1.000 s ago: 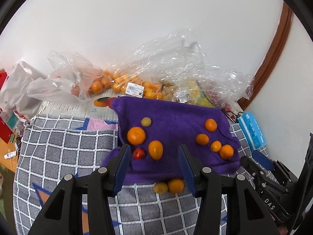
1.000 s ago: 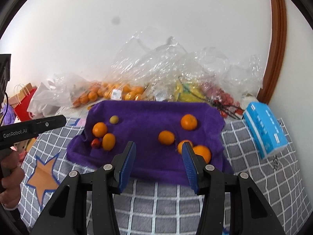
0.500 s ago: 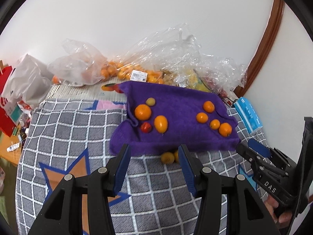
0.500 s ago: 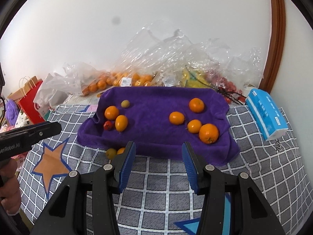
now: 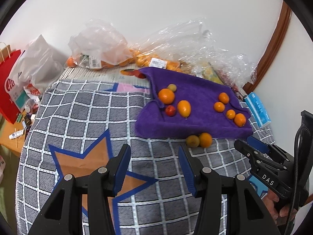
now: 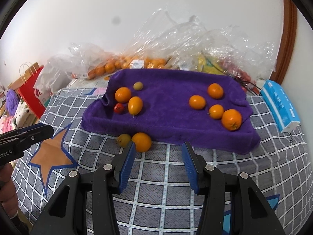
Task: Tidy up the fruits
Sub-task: 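Lift both grippers off the towel back toward the loose fruits, then grasp the loose orange in front of the towel with the right gripper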
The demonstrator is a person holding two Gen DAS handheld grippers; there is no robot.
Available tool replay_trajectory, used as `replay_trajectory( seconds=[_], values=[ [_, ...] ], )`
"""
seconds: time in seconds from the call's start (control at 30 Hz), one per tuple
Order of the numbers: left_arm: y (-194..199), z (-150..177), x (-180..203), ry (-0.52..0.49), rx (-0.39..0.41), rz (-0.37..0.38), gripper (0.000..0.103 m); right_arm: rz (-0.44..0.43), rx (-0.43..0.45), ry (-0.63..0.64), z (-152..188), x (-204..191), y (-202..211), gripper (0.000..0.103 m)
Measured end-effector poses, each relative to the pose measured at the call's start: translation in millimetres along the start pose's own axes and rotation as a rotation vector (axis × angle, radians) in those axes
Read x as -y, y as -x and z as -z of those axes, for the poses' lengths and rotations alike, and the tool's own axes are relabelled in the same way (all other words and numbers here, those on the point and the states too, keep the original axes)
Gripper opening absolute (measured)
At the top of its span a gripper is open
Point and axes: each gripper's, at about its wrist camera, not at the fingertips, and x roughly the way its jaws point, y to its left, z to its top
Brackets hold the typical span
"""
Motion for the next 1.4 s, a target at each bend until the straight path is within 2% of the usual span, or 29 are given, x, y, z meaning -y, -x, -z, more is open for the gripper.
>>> replay_trajectory(
  seconds=[0.27,0.43,0.7,0.8,0.93,1.17,1.4],
  values=[
    [-10.5,1.9,-24.8,0.031,-0.018,0.004,0.048,0.004,-0.035,0.027,3.0,-17.6,-24.4,0.048],
    [-20.0,1.1,-34.2,0.046,-0.037,0.001,0.048,0.008,-0.051,0.033,4.4,-21.4,-40.3,0.041],
    [-33.3,-2.1,-39.1,0.051,-0.062,0.002,0.048,-0.010,-0.075,0.034,1.2,-24.5,-61.3,0.038],
    [-36.8,-4.1,-38.5,0.047,-0.066,0.006,0.048,-0.015,-0.086,0.039,0.1,-24.6,-68.0,0.034],
    [-41.4,-7.4,-37.2,0.050,-0.073,0.009,0.048,-0.037,-0.099,0.038,-0.6,-24.7,-75.0,0.034],
    [-48.1,-9.7,-37.5,0.047,-0.088,0.009,0.048,-0.026,-0.103,0.081,1.1,-33.2,-86.1,0.034],
    [-45.9,-10.3,-38.4,0.046,-0.090,-0.007,0.048,-0.048,-0.101,0.055,1.6,-30.9,-90.8,0.035]
  ],
)
